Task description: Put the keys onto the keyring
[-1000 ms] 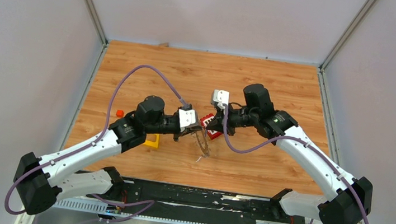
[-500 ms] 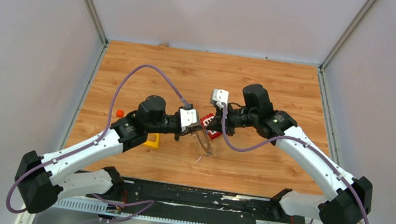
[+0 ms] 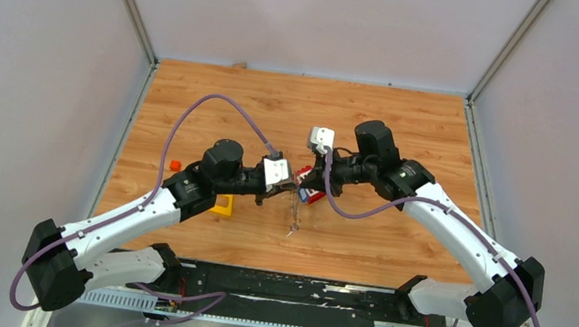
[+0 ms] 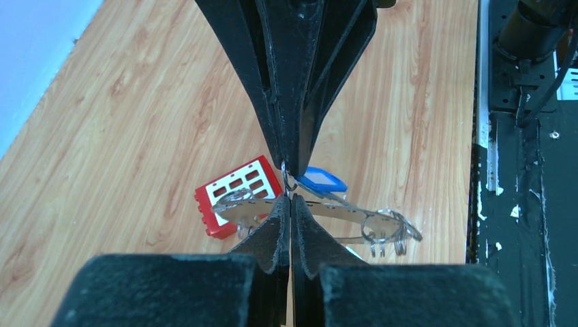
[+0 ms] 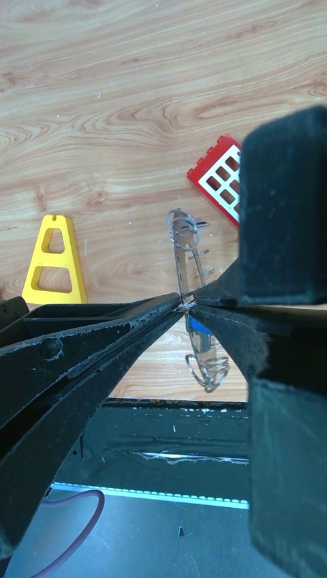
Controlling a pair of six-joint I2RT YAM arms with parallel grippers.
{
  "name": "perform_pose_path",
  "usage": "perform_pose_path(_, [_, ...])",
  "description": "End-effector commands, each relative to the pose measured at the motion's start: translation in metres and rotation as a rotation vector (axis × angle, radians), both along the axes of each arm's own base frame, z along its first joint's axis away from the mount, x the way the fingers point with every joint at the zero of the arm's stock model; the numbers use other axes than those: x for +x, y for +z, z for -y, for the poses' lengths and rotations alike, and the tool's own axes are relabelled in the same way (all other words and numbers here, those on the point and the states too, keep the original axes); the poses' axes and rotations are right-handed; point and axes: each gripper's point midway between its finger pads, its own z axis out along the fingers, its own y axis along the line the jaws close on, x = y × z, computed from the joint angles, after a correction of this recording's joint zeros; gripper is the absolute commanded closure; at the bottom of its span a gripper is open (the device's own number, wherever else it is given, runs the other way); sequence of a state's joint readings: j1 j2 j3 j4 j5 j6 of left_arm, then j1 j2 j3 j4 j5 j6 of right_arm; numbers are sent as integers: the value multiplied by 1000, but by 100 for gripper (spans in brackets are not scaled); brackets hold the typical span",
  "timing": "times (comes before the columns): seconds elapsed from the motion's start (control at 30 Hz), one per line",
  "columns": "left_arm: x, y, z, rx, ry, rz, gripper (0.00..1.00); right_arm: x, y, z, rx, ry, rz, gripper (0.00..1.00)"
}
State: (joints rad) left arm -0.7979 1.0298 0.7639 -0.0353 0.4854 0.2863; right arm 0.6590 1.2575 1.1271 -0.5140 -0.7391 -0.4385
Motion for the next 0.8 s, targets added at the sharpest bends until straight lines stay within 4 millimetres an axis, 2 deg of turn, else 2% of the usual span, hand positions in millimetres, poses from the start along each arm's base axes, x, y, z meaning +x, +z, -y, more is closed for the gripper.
perform_pose_path(0.0, [-4,29,8,-67,-42,55,100,18,16,-7,25,-40,58,100])
perform_pose_path(0.4, [-4,29,5,-65,-38,73,100,26,4,-3,-18,-79,55,100])
perform_pose_path(0.77, [-5,27,5,-55,-54,100,100,26,6,-4,-16,-80,46,100])
